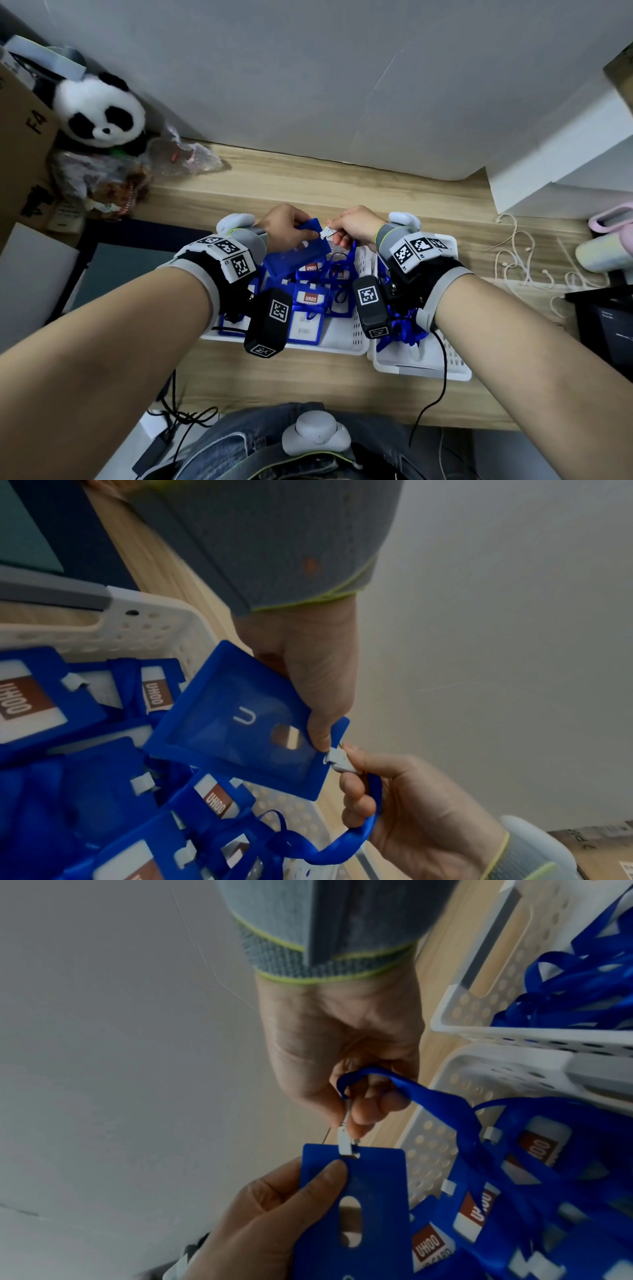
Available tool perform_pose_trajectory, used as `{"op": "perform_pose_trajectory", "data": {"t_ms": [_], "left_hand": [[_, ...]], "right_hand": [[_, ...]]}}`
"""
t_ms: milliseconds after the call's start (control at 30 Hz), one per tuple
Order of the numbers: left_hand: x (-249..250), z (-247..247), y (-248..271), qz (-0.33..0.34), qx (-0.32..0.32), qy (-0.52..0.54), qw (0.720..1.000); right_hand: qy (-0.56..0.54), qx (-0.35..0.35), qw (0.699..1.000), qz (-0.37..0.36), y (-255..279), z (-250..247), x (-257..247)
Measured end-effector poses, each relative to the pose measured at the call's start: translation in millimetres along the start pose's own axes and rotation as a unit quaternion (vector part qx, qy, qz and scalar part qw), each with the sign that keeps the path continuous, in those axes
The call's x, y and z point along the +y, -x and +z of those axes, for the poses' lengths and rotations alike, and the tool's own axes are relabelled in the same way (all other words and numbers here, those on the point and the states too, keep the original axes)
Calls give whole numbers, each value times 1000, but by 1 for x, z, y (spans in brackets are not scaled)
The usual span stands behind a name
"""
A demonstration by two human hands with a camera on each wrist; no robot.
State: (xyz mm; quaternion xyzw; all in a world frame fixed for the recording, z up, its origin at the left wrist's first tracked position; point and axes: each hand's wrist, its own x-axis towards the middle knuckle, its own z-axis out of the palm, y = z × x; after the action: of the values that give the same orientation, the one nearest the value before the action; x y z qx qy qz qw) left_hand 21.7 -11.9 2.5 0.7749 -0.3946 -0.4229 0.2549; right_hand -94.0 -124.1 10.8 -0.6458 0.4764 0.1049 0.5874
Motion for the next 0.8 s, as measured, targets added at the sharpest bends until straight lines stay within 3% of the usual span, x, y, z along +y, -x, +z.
{"op": "perform_pose_trajectory", "data": {"t_ms": [367, 600, 800], "left_hand": [[2, -3, 0, 36, 14, -23, 999], [-3, -14, -1, -48, -57, 61, 995], [-11, -12, 5, -65, -84, 135, 985]], "right_hand": [[-38, 19, 999, 29, -2, 0, -2], [-40, 26, 996, -78, -2, 3, 11], [21, 31, 995, -93, -1, 7, 12]]}}
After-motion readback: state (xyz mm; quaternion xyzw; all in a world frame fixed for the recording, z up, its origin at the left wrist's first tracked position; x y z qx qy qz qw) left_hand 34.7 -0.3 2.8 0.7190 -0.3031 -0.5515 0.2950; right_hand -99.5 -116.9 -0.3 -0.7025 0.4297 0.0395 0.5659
